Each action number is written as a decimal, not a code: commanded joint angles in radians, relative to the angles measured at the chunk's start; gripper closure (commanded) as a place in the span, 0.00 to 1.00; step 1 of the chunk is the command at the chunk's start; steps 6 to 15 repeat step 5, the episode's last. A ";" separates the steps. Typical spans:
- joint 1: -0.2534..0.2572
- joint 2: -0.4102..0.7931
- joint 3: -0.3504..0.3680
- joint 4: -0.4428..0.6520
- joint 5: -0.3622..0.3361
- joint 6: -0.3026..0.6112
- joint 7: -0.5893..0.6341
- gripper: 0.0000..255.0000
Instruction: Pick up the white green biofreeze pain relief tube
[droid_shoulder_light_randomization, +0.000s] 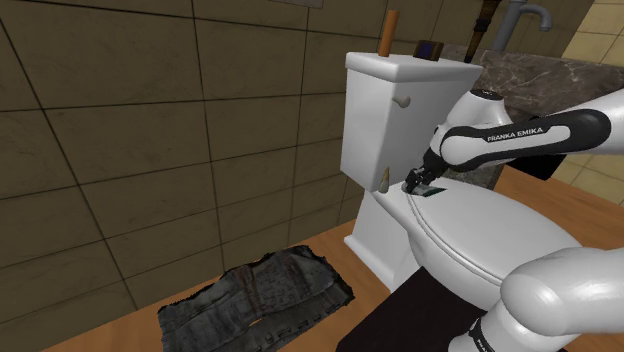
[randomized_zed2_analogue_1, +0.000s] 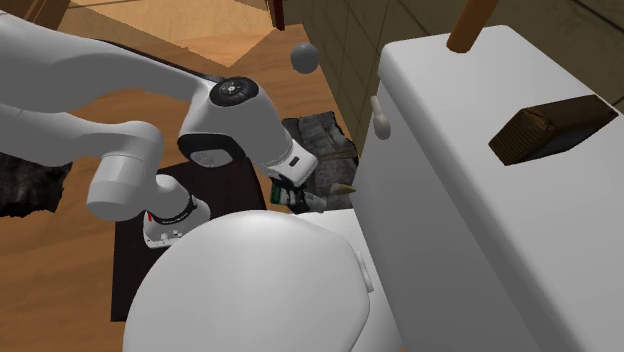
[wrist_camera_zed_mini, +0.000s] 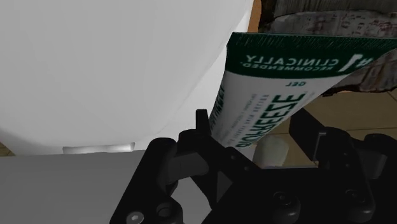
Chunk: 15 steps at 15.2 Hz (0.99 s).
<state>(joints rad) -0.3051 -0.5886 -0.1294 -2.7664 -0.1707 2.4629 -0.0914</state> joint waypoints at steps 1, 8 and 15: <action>0.002 -0.015 0.001 0.018 0.003 -0.033 -0.003 1.00; 0.004 -0.031 0.002 0.038 0.007 -0.069 -0.006 1.00; 0.004 -0.031 0.002 0.038 0.007 -0.069 -0.006 1.00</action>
